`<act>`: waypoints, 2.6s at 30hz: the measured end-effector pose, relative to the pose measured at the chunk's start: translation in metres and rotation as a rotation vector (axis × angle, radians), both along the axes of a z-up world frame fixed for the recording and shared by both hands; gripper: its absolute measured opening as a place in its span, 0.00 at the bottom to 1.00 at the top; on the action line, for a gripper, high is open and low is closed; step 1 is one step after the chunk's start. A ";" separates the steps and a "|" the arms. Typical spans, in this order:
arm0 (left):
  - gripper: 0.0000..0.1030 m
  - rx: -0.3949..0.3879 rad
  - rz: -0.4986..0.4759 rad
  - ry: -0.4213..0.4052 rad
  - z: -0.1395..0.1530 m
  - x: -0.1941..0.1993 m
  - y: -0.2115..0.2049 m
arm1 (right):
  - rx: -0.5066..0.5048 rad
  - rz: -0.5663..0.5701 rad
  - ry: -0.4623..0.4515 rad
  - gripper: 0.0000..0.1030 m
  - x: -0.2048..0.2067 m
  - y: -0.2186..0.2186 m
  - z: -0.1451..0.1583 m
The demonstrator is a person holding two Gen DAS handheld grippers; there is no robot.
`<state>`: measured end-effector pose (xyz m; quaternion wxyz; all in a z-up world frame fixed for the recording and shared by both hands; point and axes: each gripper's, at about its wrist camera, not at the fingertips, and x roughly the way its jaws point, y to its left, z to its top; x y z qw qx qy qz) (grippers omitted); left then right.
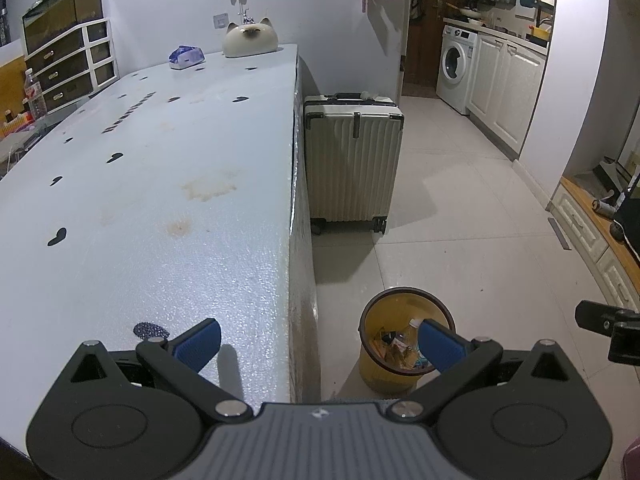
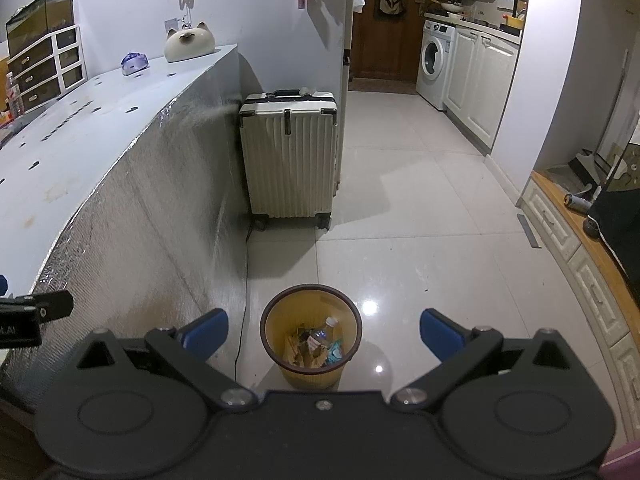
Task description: Collect trash
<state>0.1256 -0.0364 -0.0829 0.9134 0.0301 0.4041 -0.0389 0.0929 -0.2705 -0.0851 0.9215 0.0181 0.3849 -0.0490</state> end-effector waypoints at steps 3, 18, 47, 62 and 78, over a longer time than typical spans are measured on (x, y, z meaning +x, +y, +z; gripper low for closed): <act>1.00 0.000 0.001 -0.001 0.001 0.000 -0.001 | 0.000 -0.001 -0.002 1.00 -0.001 0.000 0.000; 1.00 -0.002 0.001 -0.001 0.002 -0.001 0.000 | 0.001 -0.002 -0.003 1.00 -0.002 0.000 0.000; 1.00 -0.004 0.003 -0.002 0.005 -0.001 0.000 | 0.004 -0.002 -0.003 1.00 -0.002 0.000 0.004; 1.00 -0.009 0.009 -0.006 0.008 -0.003 -0.002 | 0.004 -0.003 -0.004 1.00 -0.002 0.000 0.006; 1.00 -0.011 0.010 -0.020 0.010 -0.007 -0.006 | 0.002 -0.003 -0.021 1.00 -0.004 0.002 0.009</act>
